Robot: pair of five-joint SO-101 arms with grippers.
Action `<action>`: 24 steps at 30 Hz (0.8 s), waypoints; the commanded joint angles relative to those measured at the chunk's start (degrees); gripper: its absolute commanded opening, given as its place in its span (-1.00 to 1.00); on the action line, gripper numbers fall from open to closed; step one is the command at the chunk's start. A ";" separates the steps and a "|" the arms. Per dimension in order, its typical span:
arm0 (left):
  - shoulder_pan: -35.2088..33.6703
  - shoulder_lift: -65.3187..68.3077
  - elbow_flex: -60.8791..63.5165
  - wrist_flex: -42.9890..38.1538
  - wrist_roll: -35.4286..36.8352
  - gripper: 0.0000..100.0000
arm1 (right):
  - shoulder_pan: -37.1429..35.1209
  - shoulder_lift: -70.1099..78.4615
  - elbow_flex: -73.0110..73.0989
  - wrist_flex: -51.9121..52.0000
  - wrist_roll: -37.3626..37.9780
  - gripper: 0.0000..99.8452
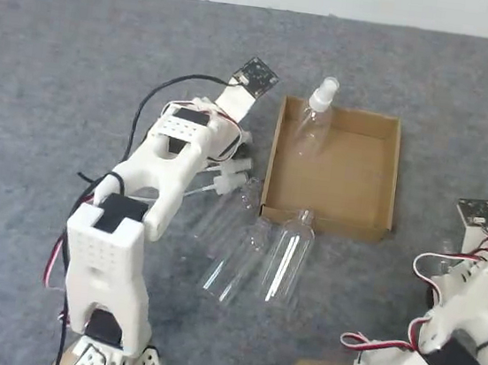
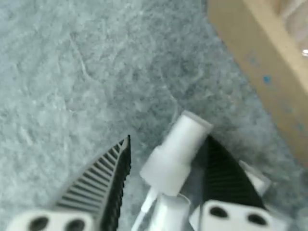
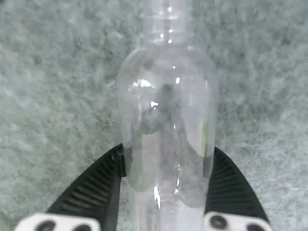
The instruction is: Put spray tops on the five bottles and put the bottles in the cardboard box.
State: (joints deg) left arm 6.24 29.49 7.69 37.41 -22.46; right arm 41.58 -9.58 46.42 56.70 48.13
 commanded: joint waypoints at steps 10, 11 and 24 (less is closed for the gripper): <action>-8.00 -3.43 -12.35 19.25 -0.35 -0.98 | 0.84 -0.13 -2.81 0.04 0.70 -0.67; -8.53 -5.27 -12.44 21.19 -0.35 -0.98 | 0.84 -0.13 -2.81 0.04 0.70 -0.67; -13.45 -27.08 -4.09 26.99 -0.18 -0.89 | 0.84 0.40 -2.81 0.04 0.70 -0.67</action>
State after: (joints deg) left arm -6.95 6.90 3.47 68.88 -22.55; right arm 41.67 -9.58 46.42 56.70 48.13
